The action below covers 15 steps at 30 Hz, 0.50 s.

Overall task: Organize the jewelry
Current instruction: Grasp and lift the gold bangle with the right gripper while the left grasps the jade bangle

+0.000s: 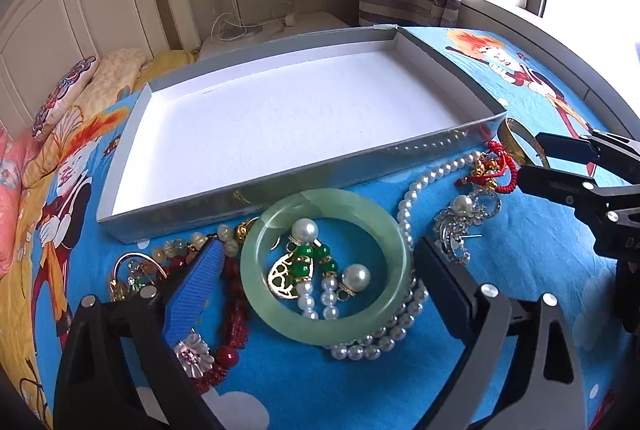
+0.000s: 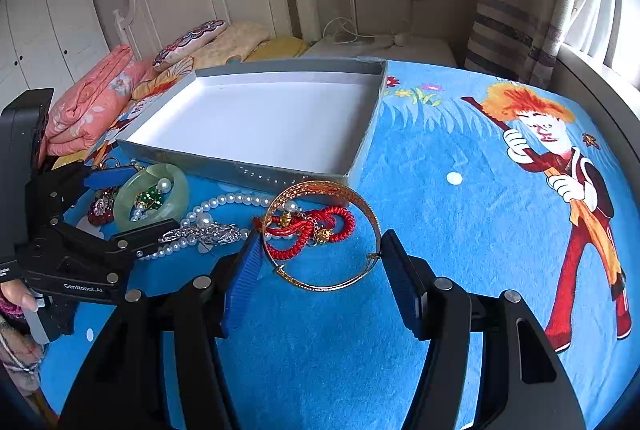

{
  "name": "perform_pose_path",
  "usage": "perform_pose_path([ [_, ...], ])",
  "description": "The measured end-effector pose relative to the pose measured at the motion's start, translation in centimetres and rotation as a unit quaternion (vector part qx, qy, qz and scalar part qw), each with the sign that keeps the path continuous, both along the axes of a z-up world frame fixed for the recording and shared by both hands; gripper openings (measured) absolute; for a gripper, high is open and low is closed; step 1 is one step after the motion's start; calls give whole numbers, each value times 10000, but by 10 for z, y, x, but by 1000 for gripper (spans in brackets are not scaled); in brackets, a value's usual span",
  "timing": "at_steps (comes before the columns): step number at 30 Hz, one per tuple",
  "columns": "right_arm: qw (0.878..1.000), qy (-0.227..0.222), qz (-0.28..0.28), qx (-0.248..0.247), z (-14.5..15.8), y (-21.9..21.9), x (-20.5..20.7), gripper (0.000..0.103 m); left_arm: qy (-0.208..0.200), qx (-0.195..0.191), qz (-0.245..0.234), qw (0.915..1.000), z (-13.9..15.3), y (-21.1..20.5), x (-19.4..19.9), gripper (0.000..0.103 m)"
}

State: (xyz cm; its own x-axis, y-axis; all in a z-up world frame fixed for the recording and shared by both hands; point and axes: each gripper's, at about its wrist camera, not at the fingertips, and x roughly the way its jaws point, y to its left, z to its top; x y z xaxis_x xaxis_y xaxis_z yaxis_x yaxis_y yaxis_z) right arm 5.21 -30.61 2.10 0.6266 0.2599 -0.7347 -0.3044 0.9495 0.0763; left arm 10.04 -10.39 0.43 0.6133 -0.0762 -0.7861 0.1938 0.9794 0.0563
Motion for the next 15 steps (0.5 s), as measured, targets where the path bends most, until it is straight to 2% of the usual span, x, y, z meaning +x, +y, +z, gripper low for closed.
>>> perform_pose_path([
  [1, 10000, -20, 5, -1, 0, 0, -1, 59, -73, -36, -83, 9999, 2, 0, -2, 78],
  [7, 9998, -173, -9, 84, 4, -1, -8, 59, -328, -113, -124, 9993, 8, 3, -17, 78],
  [15, 9988, -291, -93, 383, 10, -10, -9, 59, -671, -498, -16, 9965, 31, 19, -29, 78],
])
